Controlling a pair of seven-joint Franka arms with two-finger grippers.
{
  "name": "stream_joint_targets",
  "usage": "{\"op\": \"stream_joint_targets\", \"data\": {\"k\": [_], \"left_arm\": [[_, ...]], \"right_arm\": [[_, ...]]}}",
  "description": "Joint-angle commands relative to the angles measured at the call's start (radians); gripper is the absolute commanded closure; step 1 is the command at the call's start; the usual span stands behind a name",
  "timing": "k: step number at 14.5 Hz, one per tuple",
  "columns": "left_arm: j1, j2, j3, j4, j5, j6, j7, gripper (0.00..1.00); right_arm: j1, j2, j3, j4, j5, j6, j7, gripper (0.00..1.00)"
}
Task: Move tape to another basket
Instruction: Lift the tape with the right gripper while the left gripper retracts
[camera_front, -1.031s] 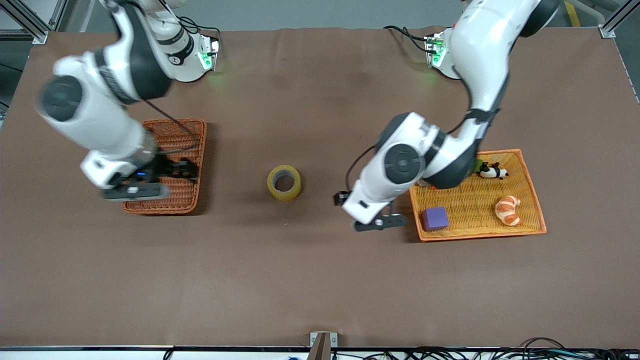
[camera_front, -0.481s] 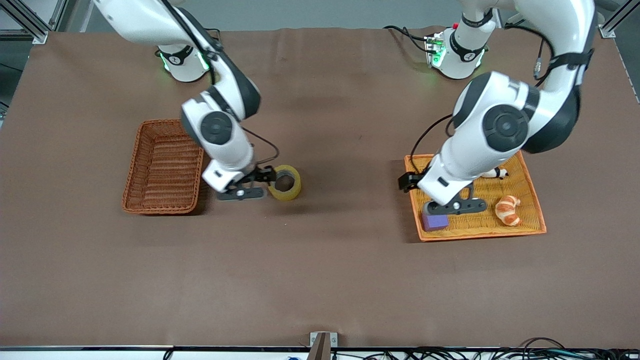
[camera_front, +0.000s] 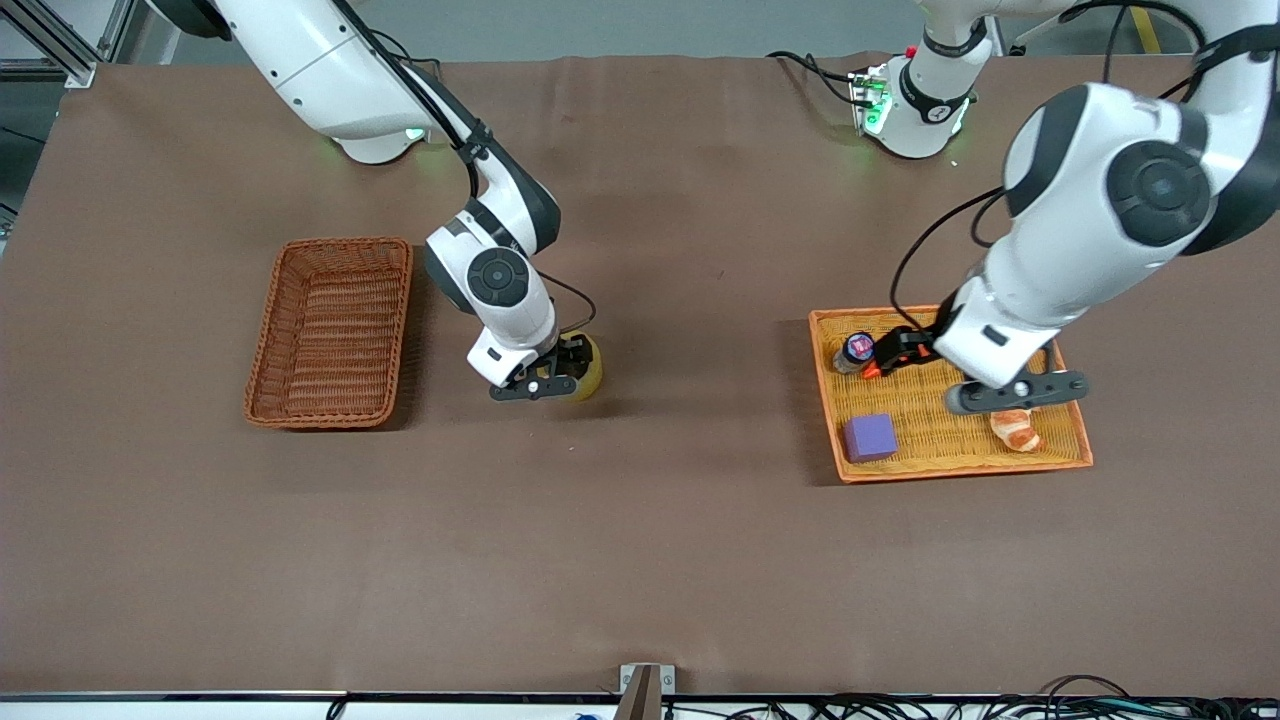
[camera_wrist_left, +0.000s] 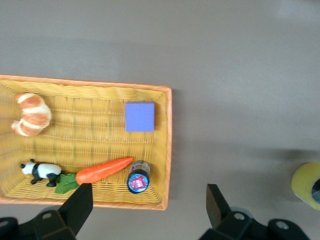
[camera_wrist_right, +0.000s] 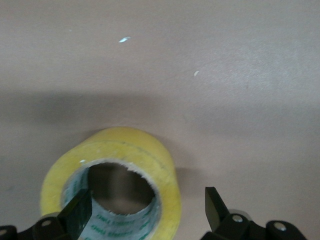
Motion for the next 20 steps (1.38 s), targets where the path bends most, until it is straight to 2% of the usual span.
{"op": "stream_joint_targets", "data": {"k": [1, 4, 5, 7, 8, 9, 10, 14, 17, 20], "left_arm": [[0.075, -0.069, -0.006, -0.032, 0.005, -0.030, 0.025, 0.00], [0.091, -0.115, 0.030, -0.035, 0.004, -0.035, 0.142, 0.00], [0.086, -0.132, 0.053, -0.035, 0.004, -0.065, 0.178, 0.00], [0.080, -0.161, 0.110, -0.033, 0.005, -0.116, 0.234, 0.00], [0.068, -0.164, 0.135, -0.033, 0.005, -0.119, 0.258, 0.00], [0.054, -0.167, 0.151, -0.032, 0.005, -0.120, 0.277, 0.00], [0.046, -0.170, 0.168, -0.030, 0.005, -0.122, 0.283, 0.00], [0.034, -0.184, 0.173, -0.030, 0.005, -0.160, 0.285, 0.00], [0.035, -0.181, 0.185, -0.020, 0.005, -0.173, 0.346, 0.00], [0.034, -0.182, 0.244, 0.005, -0.045, -0.176, 0.371, 0.00]], "right_arm": [[-0.016, 0.015, 0.008, -0.009, -0.054, 0.024, 0.022, 0.00], [-0.013, 0.021, 0.006, -0.035, -0.056, 0.075, 0.022, 0.02], [-0.016, 0.026, 0.005, -0.035, -0.069, 0.075, 0.021, 0.13], [-0.016, 0.026, 0.005, -0.034, -0.080, 0.074, 0.022, 0.63], [-0.018, 0.030, 0.005, -0.034, -0.080, 0.072, 0.028, 0.84], [-0.019, 0.030, 0.005, -0.034, -0.082, 0.072, 0.062, 0.95], [-0.012, 0.030, 0.005, -0.029, -0.082, 0.067, 0.100, 1.00], [-0.034, 0.006, 0.011, -0.002, -0.079, 0.020, 0.113, 1.00], [-0.088, -0.117, 0.012, 0.000, -0.073, -0.081, 0.098, 1.00], [-0.157, -0.246, 0.009, -0.009, -0.071, -0.217, -0.028, 1.00]]}}
